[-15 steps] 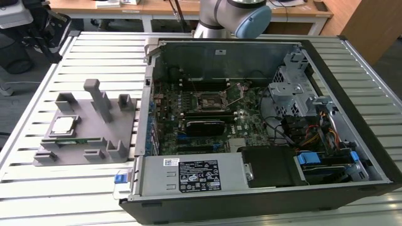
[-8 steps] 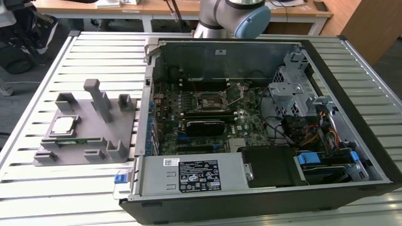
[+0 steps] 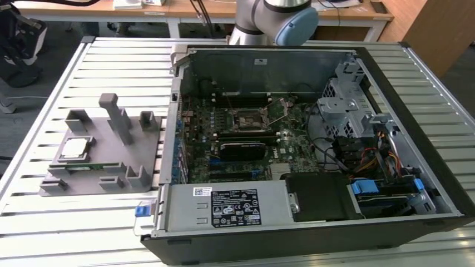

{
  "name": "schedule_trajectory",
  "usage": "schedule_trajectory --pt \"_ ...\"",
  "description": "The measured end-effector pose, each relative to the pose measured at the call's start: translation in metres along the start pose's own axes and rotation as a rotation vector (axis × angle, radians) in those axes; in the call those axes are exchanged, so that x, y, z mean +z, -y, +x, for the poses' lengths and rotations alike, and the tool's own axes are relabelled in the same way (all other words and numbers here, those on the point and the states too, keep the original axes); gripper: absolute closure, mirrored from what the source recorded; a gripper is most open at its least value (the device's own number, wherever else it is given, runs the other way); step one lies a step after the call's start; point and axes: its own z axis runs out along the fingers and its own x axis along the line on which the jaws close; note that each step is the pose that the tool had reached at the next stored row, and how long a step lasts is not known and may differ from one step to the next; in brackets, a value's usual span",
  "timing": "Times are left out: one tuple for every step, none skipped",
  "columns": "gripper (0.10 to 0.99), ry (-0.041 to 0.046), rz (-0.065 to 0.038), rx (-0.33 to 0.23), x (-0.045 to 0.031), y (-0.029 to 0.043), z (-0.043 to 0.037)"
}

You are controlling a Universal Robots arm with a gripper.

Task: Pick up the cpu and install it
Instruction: 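Reach for the cpu, then pick up the cpu and move it towards the insertion slot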

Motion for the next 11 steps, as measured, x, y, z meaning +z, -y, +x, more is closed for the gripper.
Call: schedule_trajectory --pt "0.980 0.0000 0.000 0.000 0.0004 0.0003 0.0033" --pt "0.980 0.0001 0.000 0.000 0.0008 0.0005 0.0058" --pt "0.980 0.0001 0.000 0.000 0.0012 0.0005 0.0079" --pt "0.980 0.0000 0.000 0.000 0.0016 0.0007 0.0099" --pt "0.980 -0.0001 0.000 0.000 0.0021 0.0008 0.0117" --pt "0.980 -0.0002 0.000 0.000 0.0026 0.0009 0.0130" --pt "0.980 -0.0009 0.000 0.000 0.0032 0.0008 0.0139" --pt "0.980 -0.0022 0.000 0.000 0.0038 0.0008 0.0141" --pt "0.980 -0.0045 0.000 0.000 0.0042 0.0008 0.0144" --pt "0.980 -0.0066 0.001 0.000 0.0048 0.0008 0.0146" --pt "0.980 -0.0080 0.001 0.000 0.0056 0.0008 0.0151"
